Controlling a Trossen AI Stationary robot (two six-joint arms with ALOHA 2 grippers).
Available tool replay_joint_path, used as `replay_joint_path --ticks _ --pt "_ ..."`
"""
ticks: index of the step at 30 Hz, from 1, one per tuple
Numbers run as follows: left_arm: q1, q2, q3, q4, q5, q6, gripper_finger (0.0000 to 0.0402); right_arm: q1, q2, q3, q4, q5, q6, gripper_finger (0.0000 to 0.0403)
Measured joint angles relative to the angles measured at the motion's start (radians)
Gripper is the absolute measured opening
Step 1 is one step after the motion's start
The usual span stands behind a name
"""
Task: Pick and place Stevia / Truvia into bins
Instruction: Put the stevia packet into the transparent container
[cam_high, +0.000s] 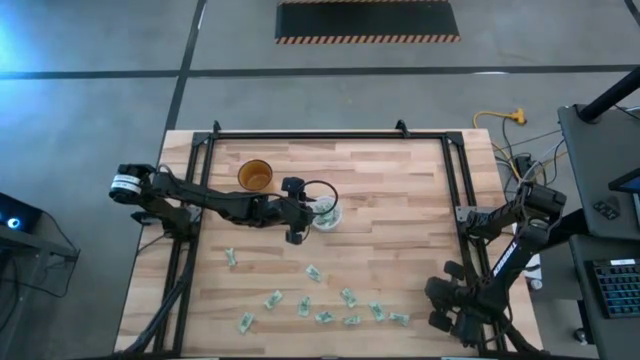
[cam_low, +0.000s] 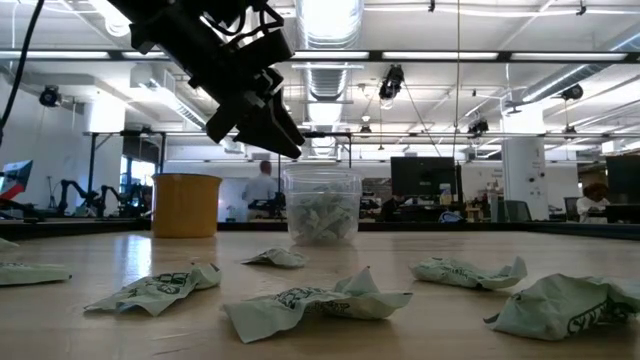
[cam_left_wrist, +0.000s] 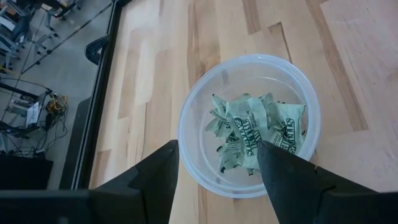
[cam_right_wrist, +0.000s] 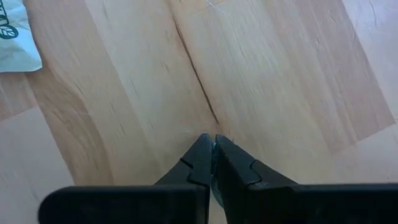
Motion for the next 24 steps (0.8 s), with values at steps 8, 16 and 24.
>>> replay_joint_path --ticks 8,16,24 --pt "0.000 0.000 0.002 0.000 0.000 0.000 0.0202 -0.002 -0.005 0.004 -0.018 0.104 -0.144 0.0009" --pt "0.000 0.000 0.004 -0.006 0.000 0.001 0.0202 -0.049 -0.012 0.024 -0.050 0.309 -0.318 0.0009" --pt "-0.003 -0.020 0.006 -0.101 0.000 -0.036 0.0202 -0.179 -0.014 0.024 -0.047 0.658 -0.547 0.0008"
